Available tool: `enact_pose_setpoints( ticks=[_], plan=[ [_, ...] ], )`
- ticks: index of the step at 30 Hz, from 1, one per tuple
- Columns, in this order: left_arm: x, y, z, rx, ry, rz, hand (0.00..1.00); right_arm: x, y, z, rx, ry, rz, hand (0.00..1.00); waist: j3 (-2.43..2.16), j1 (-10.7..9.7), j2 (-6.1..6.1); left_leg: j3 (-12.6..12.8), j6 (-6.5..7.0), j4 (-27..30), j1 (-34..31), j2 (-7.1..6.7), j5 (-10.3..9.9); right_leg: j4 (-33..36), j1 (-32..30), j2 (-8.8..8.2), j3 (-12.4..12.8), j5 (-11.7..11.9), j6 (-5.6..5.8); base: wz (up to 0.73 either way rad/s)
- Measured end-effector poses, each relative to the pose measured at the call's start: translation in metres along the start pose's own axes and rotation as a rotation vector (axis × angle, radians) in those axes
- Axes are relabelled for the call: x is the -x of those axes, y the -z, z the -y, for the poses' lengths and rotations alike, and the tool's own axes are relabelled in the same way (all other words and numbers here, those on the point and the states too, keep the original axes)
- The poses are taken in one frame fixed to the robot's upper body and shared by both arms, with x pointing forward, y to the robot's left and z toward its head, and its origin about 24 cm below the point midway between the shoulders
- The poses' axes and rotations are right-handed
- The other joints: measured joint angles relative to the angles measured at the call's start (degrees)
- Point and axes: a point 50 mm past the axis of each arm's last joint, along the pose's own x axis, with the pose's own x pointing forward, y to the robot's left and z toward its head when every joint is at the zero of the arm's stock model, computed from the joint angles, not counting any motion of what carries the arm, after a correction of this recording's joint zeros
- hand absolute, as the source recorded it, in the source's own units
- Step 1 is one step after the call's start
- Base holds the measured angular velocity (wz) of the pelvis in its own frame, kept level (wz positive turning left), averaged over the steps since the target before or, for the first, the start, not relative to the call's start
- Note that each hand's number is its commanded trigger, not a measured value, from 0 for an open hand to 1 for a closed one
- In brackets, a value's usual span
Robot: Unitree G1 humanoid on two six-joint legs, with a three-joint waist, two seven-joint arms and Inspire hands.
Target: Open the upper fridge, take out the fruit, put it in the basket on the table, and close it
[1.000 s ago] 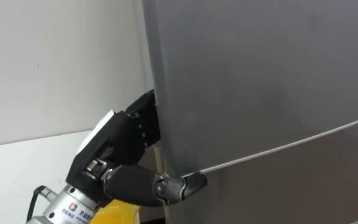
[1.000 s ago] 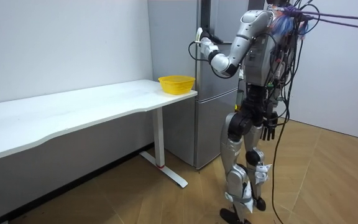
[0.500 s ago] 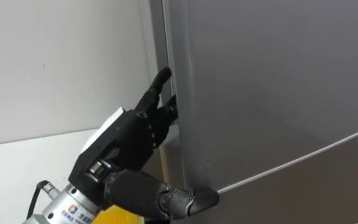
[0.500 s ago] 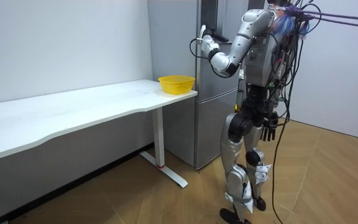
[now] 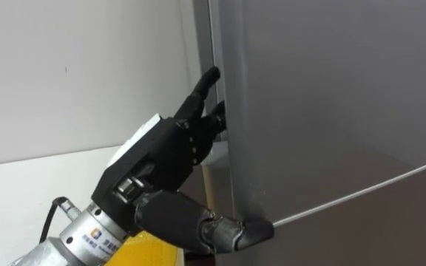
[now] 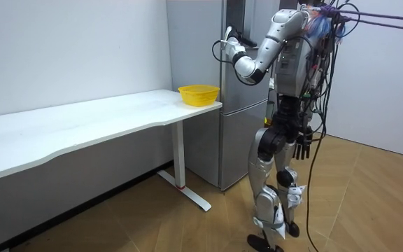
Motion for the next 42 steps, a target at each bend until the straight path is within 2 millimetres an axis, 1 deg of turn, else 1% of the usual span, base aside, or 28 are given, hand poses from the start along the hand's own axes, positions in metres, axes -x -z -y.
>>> enact_pose_setpoints(
  ticks=[4, 6, 7, 9, 11, 17, 22, 24, 26, 27, 28, 29, 30, 31, 32, 33, 35, 36, 37, 39, 40, 42],
  plan=[
    [-0.005, 0.0, 0.004, 0.006, 0.015, 0.004, 0.0, 0.001, 0.001, 0.002, -0.001, 0.007, -0.003, 0.0, -0.12, -0.1, 0.08, 0.1, 0.41, 0.0, -0.2, -0.34, 0.2, 0.0, 0.1, -0.34, 0.3, 0.1, 0.24, 0.1],
    [-0.006, 0.0, 0.006, 0.009, 0.024, 0.004, 0.0, 0.001, 0.001, 0.003, 0.003, 0.009, -0.002, 0.0, -0.12, -0.1, 0.07, 0.7, 0.57, -0.1, -0.2, -0.39, 0.3, 0.1, 0.1, -0.49, 0.6, 0.2, 0.36, 0.04],
    [-0.006, 0.001, 0.007, 0.013, 0.027, 0.005, 0.0, 0.001, 0.0, 0.003, 0.009, 0.01, -0.002, 0.0, -0.13, -0.1, 0.05, 1.2, 0.62, -0.1, -0.2, -0.42, 0.4, 0.0, 0.0, -0.49, 1.4, 0.3, 0.46, 0.0],
    [-0.007, 0.001, 0.009, 0.017, 0.035, 0.005, 0.0, 0.001, 0.0, 0.003, 0.015, 0.012, -0.003, 0.0, -0.18, -0.1, -0.02, 1.3, 0.69, -0.1, -0.2, -0.57, 0.4, 0.0, 0.0, -0.56, 2.0, 0.4, 0.65, 0.0],
    [-0.008, 0.002, 0.012, 0.02, 0.047, 0.005, 0.0, 0.001, 0.001, 0.003, 0.019, 0.012, -0.007, 0.0, -0.26, -0.2, -0.16, 1.4, 0.85, -0.1, -0.2, -0.69, 0.5, 0.0, -0.1, -0.55, 3.2, 0.6, 0.78, 0.0],
    [-0.011, 0.001, 0.021, 0.031, 0.089, 0.004, 0.0, 0.001, 0.001, 0.004, 0.017, 0.012, -0.008, 0.0, -0.3, -0.7, -0.23, 1.6, 1.52, -0.3, -0.1, -0.73, 0.8, 0.0, -0.1, -0.57, 3.8, 1.5, 0.98, 0.03],
    [-0.013, -0.002, 0.031, 0.037, 0.137, 0.015, 0.0, 0.001, -0.001, 0.005, 0.017, 0.02, -0.007, 0.0, -0.35, -1.2, -0.18, 2.6, 1.95, -0.4, 0.0, -0.72, 1.0, -0.6, -0.1, -0.62, 4.3, 2.6, 1.21, -0.09],
    [-0.017, -0.004, 0.037, 0.037, 0.172, 0.029, 0.0, 0.001, -0.001, 0.005, 0.016, 0.026, -0.005, 0.0, -0.4, -1.4, -0.11, 2.9, 2.15, -0.3, -0.1, -0.72, 1.1, -0.9, -0.2, -0.62, 4.6, 3.2, 1.32, -0.12],
    [-0.029, -0.009, 0.049, 0.043, 0.251, 0.062, 0.0, 0.001, -0.002, 0.005, 0.011, 0.032, -0.003, 0.0, -0.53, -2.0, 0.09, 3.5, 2.5, -0.4, -0.1, -0.71, 0.9, -1.0, -0.3, -0.67, 4.8, 3.4, 1.45, -0.12],
    [-0.032, -0.011, 0.053, 0.045, 0.274, 0.073, 0.0, 0.001, -0.002, 0.006, 0.009, 0.032, -0.002, 0.0, -0.62, -2.3, 0.2, 3.7, 2.56, -0.3, -0.1, -0.71, 0.8, -1.0, -0.3, -0.68, 4.9, 3.4, 1.48, -0.13],
    [-0.038, -0.016, 0.06, 0.052, 0.323, 0.098, 0.0, 0.001, -0.002, 0.005, 0.005, 0.031, -0.001, 0.0, -0.75, -3.2, 0.34, 3.9, 2.59, -0.4, 0.0, -0.71, 0.8, -0.9, -0.3, -0.7, 5.1, 3.5, 1.53, -0.21],
    [-0.043, -0.02, 0.068, 0.071, 0.376, 0.13, 0.0, 0.001, 0.0, 0.005, 0.001, 0.03, -0.003, 0.0, -0.94, -3.5, 0.42, 4.4, 2.6, -0.7, 0.2, -0.7, 0.8, -0.9, -0.6, -0.62, 5.8, 3.5, 1.54, -0.23],
    [-0.046, -0.023, 0.072, 0.083, 0.399, 0.147, 0.0, 0.001, -0.001, 0.005, 0.001, 0.032, -0.002, 0.0, -1.12, -4.0, 0.68, 4.5, 2.6, -0.8, 0.3, -0.7, 0.8, -0.9, -0.6, -0.59, 6.0, 3.5, 1.53, -0.26],
    [-0.05, -0.027, 0.079, 0.108, 0.442, 0.173, 0.0, 0.001, -0.001, 0.006, 0.001, 0.036, -0.001, 0.0, -1.37, -4.8, 1.1, 4.8, 2.6, -1.0, 0.5, -0.71, 0.8, -0.8, -0.6, -0.53, 6.4, 3.5, 1.53, -0.26],
    [-0.053, -0.03, 0.085, 0.135, 0.485, 0.193, 0.0, 0.001, -0.002, 0.006, 0.0, 0.039, 0.004, 0.0, -1.27, -5.6, 1.37, 5.6, 2.55, -1.4, 1.3, -0.54, 0.8, -0.8, -0.5, -0.36, 7.0, 3.5, 1.52, -0.28],
    [-0.054, -0.031, 0.088, 0.145, 0.503, 0.201, 0.0, 0.001, -0.002, 0.006, 0.001, 0.04, 0.006, 0.0, -1.24, -5.9, 1.43, 5.9, 2.49, -1.7, 1.4, -0.48, 0.8, -0.8, -0.4, -0.23, 7.4, 3.5, 1.51, -0.38],
    [-0.057, -0.034, 0.099, 0.172, 0.58, 0.222, 0.0, 0.001, -0.003, 0.005, 0.0, 0.041, 0.01, 0.0, -1.12, -6.4, 1.26, 6.3, 2.1, -2.2, 2.6, -0.36, 0.8, -0.9, 0.1, 0.34, 9.1, 3.3, 1.26, -0.38],
    [-0.057, -0.035, 0.1, 0.18, 0.593, 0.227, 0.0, 0.001, -0.003, 0.005, 0.001, 0.043, 0.01, 0.0, -1.04, -6.5, 1.19, 6.4, 2.08, -2.2, 2.8, -0.32, 0.7, -0.9, 0.1, 0.46, 9.5, 3.3, 1.19, -0.27],
    [-0.058, -0.036, 0.103, 0.19, 0.613, 0.236, 0.0, 0.001, -0.002, 0.005, -0.001, 0.048, 0.01, 0.0, -0.66, -6.9, 0.93, 6.4, 2.01, -2.3, 3.3, -0.29, 0.7, -0.9, 0.0, 0.56, 9.8, 3.0, 1.05, -0.13],
    [-0.058, -0.038, 0.106, 0.218, 0.644, 0.253, 0.0, 0.001, -0.002, 0.005, -0.008, 0.058, 0.011, 0.0, -0.49, -7.4, 0.71, 6.4, 1.94, -2.3, 3.3, -0.24, 0.7, -0.9, -0.1, 0.64, 10.0, 2.9, 0.98, -0.04],
    [-0.058, -0.038, 0.109, 0.231, 0.666, 0.255, 0.0, 0.001, -0.002, 0.005, -0.021, 0.062, 0.016, 0.0, -0.33, -7.5, 0.56, 6.4, 1.9, -2.3, 3.2, -0.21, 0.8, -0.9, -0.2, 0.65, 10.0, 2.9, 0.98, 0.0],
    [-0.058, -0.037, 0.112, 0.239, 0.687, 0.253, 0.0, 0.001, -0.003, 0.005, -0.039, 0.069, 0.022, 0.0, -0.25, -7.5, 0.44, 6.4, 1.89, -2.3, 3.2, -0.19, 0.8, -0.9, -0.5, 0.7, 10.0, 2.9, 0.97, 0.0]
  ],
)
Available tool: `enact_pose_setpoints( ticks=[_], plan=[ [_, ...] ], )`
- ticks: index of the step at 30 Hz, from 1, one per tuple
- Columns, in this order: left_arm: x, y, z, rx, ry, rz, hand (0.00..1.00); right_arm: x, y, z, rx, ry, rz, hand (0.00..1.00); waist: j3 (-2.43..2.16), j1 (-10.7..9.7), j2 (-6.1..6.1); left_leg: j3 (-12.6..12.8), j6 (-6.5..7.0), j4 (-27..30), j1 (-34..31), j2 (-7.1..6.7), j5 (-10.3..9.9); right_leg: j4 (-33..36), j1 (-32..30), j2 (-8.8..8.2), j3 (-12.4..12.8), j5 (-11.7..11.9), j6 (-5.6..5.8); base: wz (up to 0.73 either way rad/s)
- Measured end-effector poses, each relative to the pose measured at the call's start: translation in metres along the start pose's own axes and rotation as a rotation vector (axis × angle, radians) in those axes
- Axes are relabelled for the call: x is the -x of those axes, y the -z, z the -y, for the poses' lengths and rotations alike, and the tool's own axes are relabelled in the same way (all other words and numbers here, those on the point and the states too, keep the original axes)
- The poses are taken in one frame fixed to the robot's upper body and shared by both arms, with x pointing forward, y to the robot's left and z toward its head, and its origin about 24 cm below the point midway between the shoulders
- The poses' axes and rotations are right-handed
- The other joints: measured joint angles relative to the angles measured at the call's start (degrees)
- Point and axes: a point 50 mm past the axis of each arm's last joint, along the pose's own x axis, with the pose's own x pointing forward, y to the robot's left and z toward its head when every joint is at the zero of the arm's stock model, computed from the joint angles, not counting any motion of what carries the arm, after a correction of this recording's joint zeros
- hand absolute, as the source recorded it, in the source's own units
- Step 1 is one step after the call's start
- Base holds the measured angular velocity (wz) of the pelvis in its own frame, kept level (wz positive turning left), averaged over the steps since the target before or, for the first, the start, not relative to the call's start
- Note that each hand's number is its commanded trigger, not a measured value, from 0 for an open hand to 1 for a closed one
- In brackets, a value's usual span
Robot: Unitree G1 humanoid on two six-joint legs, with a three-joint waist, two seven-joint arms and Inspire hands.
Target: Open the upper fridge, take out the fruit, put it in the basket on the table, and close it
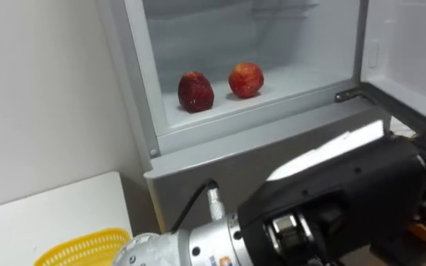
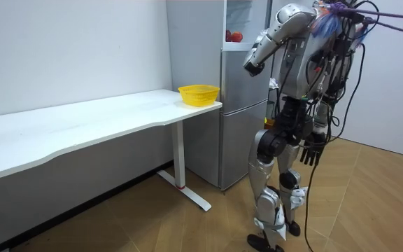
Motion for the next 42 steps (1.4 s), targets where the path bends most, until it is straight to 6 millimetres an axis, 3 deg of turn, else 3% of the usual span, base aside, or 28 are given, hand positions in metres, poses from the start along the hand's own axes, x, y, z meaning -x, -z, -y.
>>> enact_pose_setpoints(
  ticks=[8, 13, 18, 21, 27, 29, 31, 36, 39, 41, 42],
  plan=[
    [-0.003, 0.002, 0.003, 0.011, 0.022, -0.004, 0.0, 0.001, -0.01, 0.002, -0.01, 0.023, 0.027, 0.0, 0.31, -0.3, -0.41, 0.0, -0.19, -0.6, -1.2, 0.04, 0.1, -0.1, -1.6, 0.33, 0.4, 0.0, -0.15, -0.02],
    [-0.003, 0.002, 0.004, 0.01, 0.018, -0.004, 0.0, 0.001, -0.015, 0.004, -0.017, 0.026, 0.038, 0.0, 0.2, -0.3, -0.21, 0.0, -0.62, -0.6, -1.5, 0.31, -0.2, -1.0, -1.5, 0.65, 0.4, 0.0, -0.27, -0.01],
    [-0.001, 0.0, 0.0, -0.007, -0.007, -0.005, 0.0, 0.002, -0.018, 0.006, -0.006, 0.03, 0.065, 0.0, 0.13, 0.4, 0.48, 0.3, -0.67, -0.4, -1.5, 0.39, -0.2, -0.9, -1.3, 0.68, 0.4, -0.2, -0.5, -0.02],
    [0.003, -0.011, -0.006, -0.087, -0.054, 0.012, 0.0, 0.002, -0.018, 0.005, -0.021, 0.024, 0.073, 0.0, 0.15, 1.9, 0.43, 0.3, -0.71, -0.5, -0.8, 0.32, -0.2, -0.9, -1.3, 0.79, 1.0, -0.4, -0.67, -0.12],
    [0.022, -0.051, -0.023, -0.424, -0.295, 0.063, 0.0, 0.0, -0.008, 0.002, -0.067, 0.021, 0.078, 0.0, 0.47, 6.5, -0.67, 0.3, -1.19, -0.9, 0.2, 0.31, 0.1, -0.4, -1.1, 1.02, 1.1, -0.9, -1.0, 0.0],
    [0.035, -0.058, -0.027, -0.541, -0.431, 0.071, 0.0, -0.001, 0.0, -0.003, -0.082, 0.013, 0.066, 0.0, 0.5, 8.1, -1.86, -0.3, -1.37, -0.9, 1.0, 0.39, 0.3, 0.0, -0.1, 1.1, 0.6, -1.1, -1.26, 0.1],
    [0.048, -0.062, -0.03, -0.586, -0.534, 0.079, 0.0, -0.002, 0.006, -0.006, -0.086, 0.02, 0.055, 0.0, 0.26, 8.8, -2.63, -0.8, -1.39, -0.8, 1.4, 0.42, 0.3, -0.1, 0.5, 1.09, -0.1, -1.4, -1.43, 0.15],
    [0.081, -0.078, -0.038, -0.678, -0.823, 0.165, 0.0, -0.003, 0.016, -0.012, -0.084, 0.028, 0.048, 0.0, 0.37, 11.0, -3.56, -0.9, -1.56, -0.9, 2.3, 0.45, 0.3, 0.0, 1.6, 1.1, -0.4, -1.6, -1.46, 0.06],
    [0.102, -0.092, -0.036, -0.763, -0.991, 0.225, 0.0, -0.004, 0.018, -0.021, -0.106, 0.008, 0.05, 0.0, 0.11, 11.3, -3.94, -1.4, -1.7, -1.2, 2.5, 0.48, 0.3, 0.1, 1.8, 1.21, -0.7, -1.7, -1.49, 0.06],
    [0.115, -0.103, -0.033, -0.869, -1.104, 0.262, 0.0, -0.005, 0.024, -0.029, -0.119, -0.011, 0.036, 0.0, -0.58, 12.3, -4.08, -2.1, -1.8, -1.7, 2.8, 0.47, 0.3, 0.2, 1.8, 1.3, -0.7, -1.6, -1.52, 0.0],
    [0.117, -0.106, -0.032, -0.891, -1.128, 0.274, 0.0, -0.005, 0.026, -0.03, -0.125, -0.013, 0.032, 0.0, -0.69, 12.6, -4.11, -2.1, -1.81, -1.7, 2.9, 0.47, 0.2, 0.2, 1.9, 1.3, -0.7, -1.6, -1.52, 0.0]
  ],
)
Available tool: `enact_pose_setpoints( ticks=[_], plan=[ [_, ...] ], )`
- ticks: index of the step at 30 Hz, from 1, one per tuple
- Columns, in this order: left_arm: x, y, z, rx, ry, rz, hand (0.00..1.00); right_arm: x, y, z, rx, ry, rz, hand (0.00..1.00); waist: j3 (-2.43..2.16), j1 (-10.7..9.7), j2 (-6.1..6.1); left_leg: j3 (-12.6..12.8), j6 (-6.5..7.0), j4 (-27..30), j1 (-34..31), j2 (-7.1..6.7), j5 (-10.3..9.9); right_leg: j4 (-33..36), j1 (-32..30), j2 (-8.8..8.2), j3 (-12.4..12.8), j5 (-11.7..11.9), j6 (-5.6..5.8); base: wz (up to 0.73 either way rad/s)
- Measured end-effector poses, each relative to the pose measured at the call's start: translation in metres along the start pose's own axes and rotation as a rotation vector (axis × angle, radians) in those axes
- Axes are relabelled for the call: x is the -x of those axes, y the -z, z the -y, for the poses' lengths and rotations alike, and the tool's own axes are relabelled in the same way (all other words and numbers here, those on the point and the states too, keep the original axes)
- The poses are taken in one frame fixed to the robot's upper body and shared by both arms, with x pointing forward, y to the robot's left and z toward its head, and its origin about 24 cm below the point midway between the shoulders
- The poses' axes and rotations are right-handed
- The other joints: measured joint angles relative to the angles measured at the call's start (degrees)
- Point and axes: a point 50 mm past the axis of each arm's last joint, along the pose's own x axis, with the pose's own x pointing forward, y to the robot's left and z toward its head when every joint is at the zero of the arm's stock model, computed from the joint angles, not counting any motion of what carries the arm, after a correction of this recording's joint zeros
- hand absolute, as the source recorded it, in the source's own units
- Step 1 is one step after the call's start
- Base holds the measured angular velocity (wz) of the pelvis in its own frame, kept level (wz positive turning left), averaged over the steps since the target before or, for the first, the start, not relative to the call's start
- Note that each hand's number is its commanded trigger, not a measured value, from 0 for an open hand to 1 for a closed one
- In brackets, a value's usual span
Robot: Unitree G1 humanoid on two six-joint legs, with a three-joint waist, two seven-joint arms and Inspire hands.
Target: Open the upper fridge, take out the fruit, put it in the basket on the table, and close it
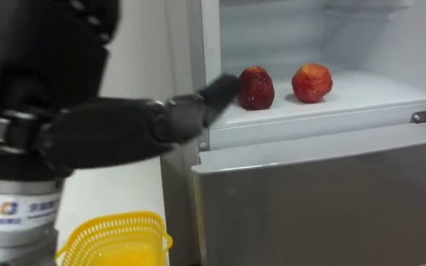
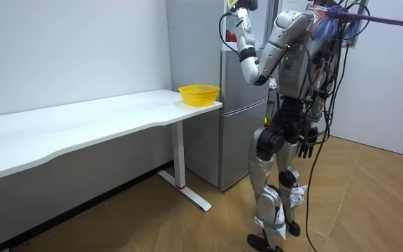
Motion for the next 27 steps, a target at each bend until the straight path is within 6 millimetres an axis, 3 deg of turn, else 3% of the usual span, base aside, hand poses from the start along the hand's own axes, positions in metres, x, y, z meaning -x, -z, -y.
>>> enact_pose_setpoints(
  ticks=[6, 12, 14, 18, 23, 27],
  plan=[
    [0.007, -0.01, -0.035, -0.106, -0.269, 0.064, 0.0, 0.0, 0.008, -0.001, -0.008, 0.018, -0.009, 0.0, 0.06, 1.8, 0.7, -0.6, -0.12, -0.4, 1.2, -0.06, -0.1, -0.1, 1.3, 0.13, -0.3, 0.0, -0.03, 0.01],
    [0.029, -0.013, -0.061, -0.226, -0.491, 0.046, 0.0, 0.0, 0.008, -0.001, 0.012, 0.037, -0.003, 0.0, 0.29, 2.6, 0.97, -0.9, -0.25, -0.4, 1.5, -0.02, -0.2, -0.1, 1.7, 0.18, -0.5, 0.0, -0.08, 0.01],
    [0.034, -0.017, -0.073, -0.269, -0.591, 0.054, 0.0, 0.001, 0.008, -0.001, 0.011, 0.044, 0.004, 0.0, 0.56, 3.1, 0.96, -1.4, -0.27, -0.4, 1.2, -0.09, -0.2, -0.2, 1.6, 0.2, -0.5, 0.0, -0.08, 0.0],
    [0.048, -0.021, -0.096, -0.37, -0.725, 0.051, 0.0, 0.001, 0.006, 0.0, 0.016, 0.053, 0.02, 0.0, 0.54, 4.0, 1.13, -1.7, -0.31, -0.4, 1.2, -0.11, -0.2, -0.1, 1.6, 0.23, -0.6, -0.2, -0.25, 0.0],
    [0.103, 0.004, -0.14, -0.55, -0.933, -0.234, 0.0, 0.001, 0.007, 0.001, 0.02, 0.057, 0.018, 0.0, 0.67, 6.3, 2.17, -3.0, -0.43, -0.4, 0.7, -0.23, -0.3, -0.3, 1.0, 0.36, -0.7, -0.3, -0.42, 0.01],
    [0.152, 0.014, -0.167, -0.599, -1.111, -0.442, 0.0, 0.002, 0.008, 0.002, 0.02, 0.062, 0.01, 0.0, 0.51, 6.9, 1.85, -4.8, -0.41, -0.4, 0.1, -0.45, -0.3, -0.1, 0.9, 0.35, -1.2, -0.4, -0.54, 0.04]
  ],
)
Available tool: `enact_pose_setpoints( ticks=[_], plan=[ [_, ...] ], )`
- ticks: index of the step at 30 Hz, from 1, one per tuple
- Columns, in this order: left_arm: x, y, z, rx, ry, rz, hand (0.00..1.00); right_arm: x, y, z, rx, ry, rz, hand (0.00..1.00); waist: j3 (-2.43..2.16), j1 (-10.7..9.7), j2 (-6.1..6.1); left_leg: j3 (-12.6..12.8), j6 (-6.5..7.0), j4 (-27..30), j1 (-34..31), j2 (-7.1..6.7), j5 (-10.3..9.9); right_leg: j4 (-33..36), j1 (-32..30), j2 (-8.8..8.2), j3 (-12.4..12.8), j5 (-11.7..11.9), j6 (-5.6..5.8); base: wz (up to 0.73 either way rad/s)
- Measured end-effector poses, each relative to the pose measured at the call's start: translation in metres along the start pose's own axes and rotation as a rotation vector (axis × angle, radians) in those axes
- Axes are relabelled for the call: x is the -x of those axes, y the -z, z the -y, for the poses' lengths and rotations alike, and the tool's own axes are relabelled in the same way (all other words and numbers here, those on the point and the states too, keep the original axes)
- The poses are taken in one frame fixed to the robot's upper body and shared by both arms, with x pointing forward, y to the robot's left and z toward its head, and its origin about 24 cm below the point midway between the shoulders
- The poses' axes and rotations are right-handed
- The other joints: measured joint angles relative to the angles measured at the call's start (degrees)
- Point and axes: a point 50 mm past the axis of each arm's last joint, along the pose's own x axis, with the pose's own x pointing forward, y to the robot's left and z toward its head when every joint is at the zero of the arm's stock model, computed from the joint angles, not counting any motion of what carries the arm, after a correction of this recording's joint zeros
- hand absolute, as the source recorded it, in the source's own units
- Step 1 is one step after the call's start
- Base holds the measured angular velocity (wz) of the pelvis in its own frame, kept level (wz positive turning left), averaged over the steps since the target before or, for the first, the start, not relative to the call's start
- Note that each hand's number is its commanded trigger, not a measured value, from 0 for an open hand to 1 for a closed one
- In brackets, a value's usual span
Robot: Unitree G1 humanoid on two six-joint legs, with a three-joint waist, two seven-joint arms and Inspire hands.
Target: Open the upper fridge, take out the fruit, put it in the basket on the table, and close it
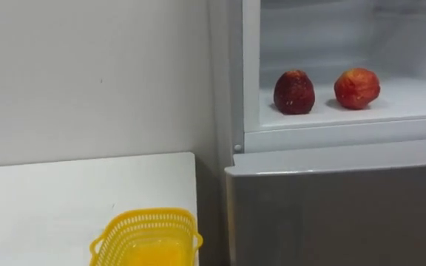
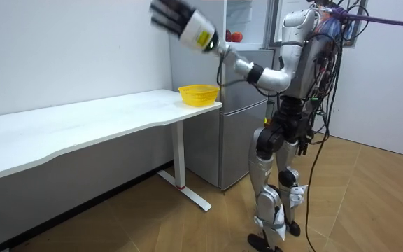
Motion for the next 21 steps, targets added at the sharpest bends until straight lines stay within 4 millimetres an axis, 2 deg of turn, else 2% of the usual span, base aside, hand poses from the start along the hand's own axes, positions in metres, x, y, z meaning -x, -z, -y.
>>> enact_pose_setpoints(
  ticks=[2, 3, 5, 6, 8, 11, 14, 15, 17, 21],
  plan=[
    [0.005, 0.03, -0.026, -0.076, -0.081, -0.153, 0.0, 0.0, 0.0, 0.001, -0.001, 0.001, -0.002, 0.0, -0.36, 0.9, 0.06, 0.0, 0.01, 0.0, 0.0, -0.01, 0.0, 0.0, -0.4, 0.0, 0.1, 0.0, -0.02, -0.02],
    [0.006, 0.037, -0.034, -0.097, -0.103, -0.191, 0.0, 0.0, 0.0, 0.001, -0.002, 0.002, -0.008, 0.0, -0.43, 1.1, -0.19, 0.0, 0.01, 0.0, 0.0, -0.02, 0.0, 0.1, -0.4, -0.02, 0.1, 0.0, -0.04, -0.04],
    [0.016, 0.067, -0.066, -0.149, -0.21, -0.377, 0.0, 0.0, -0.003, 0.002, -0.006, 0.007, -0.002, 0.0, -0.4, 1.2, -0.35, -0.5, 0.02, 0.0, 0.0, -0.11, 0.0, 0.1, -0.3, -0.13, -0.1, -0.1, 0.0, 0.0],
    [0.02, 0.075, -0.074, -0.166, -0.237, -0.421, 0.0, 0.0, -0.004, 0.003, -0.008, 0.009, 0.002, 0.0, -0.39, 1.3, -0.41, -0.7, 0.05, 0.0, 0.0, -0.14, 0.0, 0.1, -0.3, -0.15, -0.2, -0.1, 0.0, 0.05],
    [0.038, 0.103, -0.104, -0.238, -0.35, -0.59, 0.0, 0.0, -0.007, 0.003, -0.016, 0.015, 0.02, 0.0, -0.37, 1.2, -0.43, -1.8, 0.15, -0.1, 0.0, -0.37, -0.1, 0.1, -0.1, -0.19, -0.3, -0.2, 0.07, 0.07],
    [0.058, 0.122, -0.128, -0.32, -0.428, -0.712, 0.0, 0.0, -0.009, 0.004, -0.007, 0.014, 0.024, 0.0, -0.33, 1.3, -0.5, -3.1, 0.19, -0.5, -0.1, -0.62, -0.1, 0.1, 0.0, -0.19, -0.7, -0.2, 0.14, 0.08],
    [0.076, 0.134, -0.145, -0.399, -0.459, -0.797, 0.0, 0.001, -0.01, 0.006, 0.002, 0.009, 0.024, 0.0, -0.3, 1.5, -0.55, -3.4, 0.2, -0.5, -0.1, -0.62, -0.1, 0.3, -0.1, -0.23, -0.9, -0.4, 0.07, 0.02],
    [0.08, 0.136, -0.149, -0.422, -0.459, -0.815, 0.0, 0.001, -0.01, 0.007, 0.002, 0.007, 0.024, 0.0, -0.27, 1.5, -0.59, -3.6, 0.19, -0.5, -0.2, -0.63, -0.1, 0.2, -0.1, -0.23, -1.0, -0.4, 0.06, 0.04],
    [0.102, 0.146, -0.16, -0.52, -0.445, -0.893, 0.0, 0.001, -0.01, 0.007, 0.0, 0.006, 0.021, 0.0, -0.29, 1.0, -0.6, -4.5, 0.19, -0.4, -0.5, -0.69, -0.1, -0.1, 0.1, -0.31, -1.9, -0.4, 0.03, 0.14],
    [0.131, 0.154, -0.18, -0.633, -0.395, -1.019, 0.0, 0.001, -0.009, 0.005, 0.002, 0.003, 0.011, 0.0, -0.27, 0.6, -0.88, -4.6, 0.17, -0.5, 0.0, -0.6, -0.1, -0.1, 0.7, -0.2, -1.9, -0.7, -0.05, 0.02]
  ],
)
